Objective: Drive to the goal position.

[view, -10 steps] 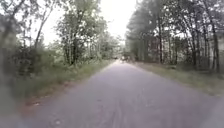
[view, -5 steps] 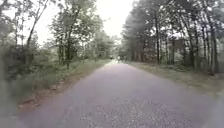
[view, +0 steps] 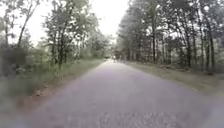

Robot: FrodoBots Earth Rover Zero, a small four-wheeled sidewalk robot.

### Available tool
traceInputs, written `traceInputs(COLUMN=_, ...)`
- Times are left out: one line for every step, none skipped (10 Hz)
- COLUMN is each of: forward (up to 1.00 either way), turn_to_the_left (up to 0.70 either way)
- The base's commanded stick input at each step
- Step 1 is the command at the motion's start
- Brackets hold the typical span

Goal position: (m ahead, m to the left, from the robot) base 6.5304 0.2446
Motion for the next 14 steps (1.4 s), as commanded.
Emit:
traceInputs(forward=0.7, turn_to_the_left=0.0)
traceInputs(forward=0.7, turn_to_the_left=0.0)
traceInputs(forward=0.7, turn_to_the_left=0.0)
traceInputs(forward=0.7, turn_to_the_left=0.0)
traceInputs(forward=0.7, turn_to_the_left=0.0)
traceInputs(forward=0.7, turn_to_the_left=0.0)
traceInputs(forward=0.7, turn_to_the_left=0.0)
traceInputs(forward=0.7, turn_to_the_left=0.0)
traceInputs(forward=0.7, turn_to_the_left=0.0)
traceInputs(forward=0.7, turn_to_the_left=0.0)
traceInputs(forward=0.7, turn_to_the_left=0.0)
traceInputs(forward=0.7, turn_to_the_left=0.0)
traceInputs(forward=0.7, turn_to_the_left=0.0)
traceInputs(forward=0.7, turn_to_the_left=0.0)
